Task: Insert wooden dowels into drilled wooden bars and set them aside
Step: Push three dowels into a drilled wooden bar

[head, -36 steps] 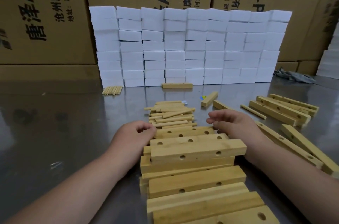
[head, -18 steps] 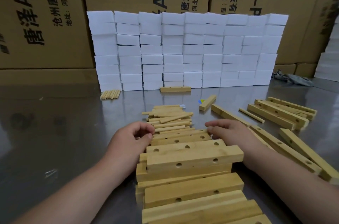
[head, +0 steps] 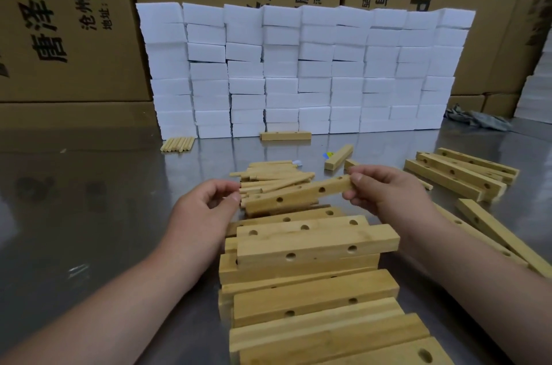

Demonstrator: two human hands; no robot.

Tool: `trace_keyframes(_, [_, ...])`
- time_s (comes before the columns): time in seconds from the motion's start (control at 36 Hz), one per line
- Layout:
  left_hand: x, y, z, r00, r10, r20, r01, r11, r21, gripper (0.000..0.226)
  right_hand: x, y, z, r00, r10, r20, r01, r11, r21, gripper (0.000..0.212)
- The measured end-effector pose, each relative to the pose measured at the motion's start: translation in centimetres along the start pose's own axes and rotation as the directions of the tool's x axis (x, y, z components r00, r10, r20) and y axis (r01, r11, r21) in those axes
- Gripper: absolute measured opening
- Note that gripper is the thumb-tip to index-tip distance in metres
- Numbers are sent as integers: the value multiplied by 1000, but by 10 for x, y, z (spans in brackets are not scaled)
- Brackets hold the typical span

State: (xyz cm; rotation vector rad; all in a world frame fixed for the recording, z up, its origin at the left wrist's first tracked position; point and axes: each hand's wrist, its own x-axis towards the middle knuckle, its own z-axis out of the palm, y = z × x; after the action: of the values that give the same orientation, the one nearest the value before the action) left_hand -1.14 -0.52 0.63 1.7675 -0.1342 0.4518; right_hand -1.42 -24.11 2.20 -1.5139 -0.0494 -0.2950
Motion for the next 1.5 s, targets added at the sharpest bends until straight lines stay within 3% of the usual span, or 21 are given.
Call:
trace_keyframes(0.19, [-2,2,-2,997,9,77,-11,1000,16,18,-2,-10,-1,999,-7,-36,13,984,176,12])
trace_keyframes(0.39, [-6,8,-3,993,102,54,-98,992,-74,16,-8,-13,3,996,-74,50,64,981,181,15])
trace_keyframes(0.69, [-6,16,-3,995,98,-31,-101,988,-116,11,-11,-15,6,989,-131,76,112,971,212,21])
trace_keyframes(0.83, [-6,22,-5,998,47,-46,-53,989,-134,26,-13,-17,6,978,-187,95,168,969,181,35])
trace_keyframes(0.94, [-9,24,-6,996,61,-66,-65,997,-49,49,-15,-20,9,968,-231,97,223,970,92,31])
trace_keyframes(1.03, [-9,25,-6,995,60,-74,-61,998,-9,54,-16,-22,10,963,-246,107,236,966,102,23])
trace_keyframes(1.14, [-9,26,-6,997,59,-40,-60,998,-11,50,-17,-22,11,963,-253,90,242,963,121,26])
trace_keyframes(1.22, [-10,28,-5,997,79,-6,-80,996,-41,25,-15,-21,11,971,-239,34,234,967,106,33])
trace_keyframes(1.31, [-11,32,-4,995,95,31,-92,992,-91,4,-12,-20,10,985,-172,29,163,965,206,39])
trace_keyframes(1.39, [-13,35,-2,993,98,62,-87,983,-159,15,-11,-23,12,987,-140,82,106,939,326,51])
trace_keyframes(1.5, [-11,33,1,993,92,77,-79,984,-157,22,-11,-26,18,981,-126,149,54,908,415,46])
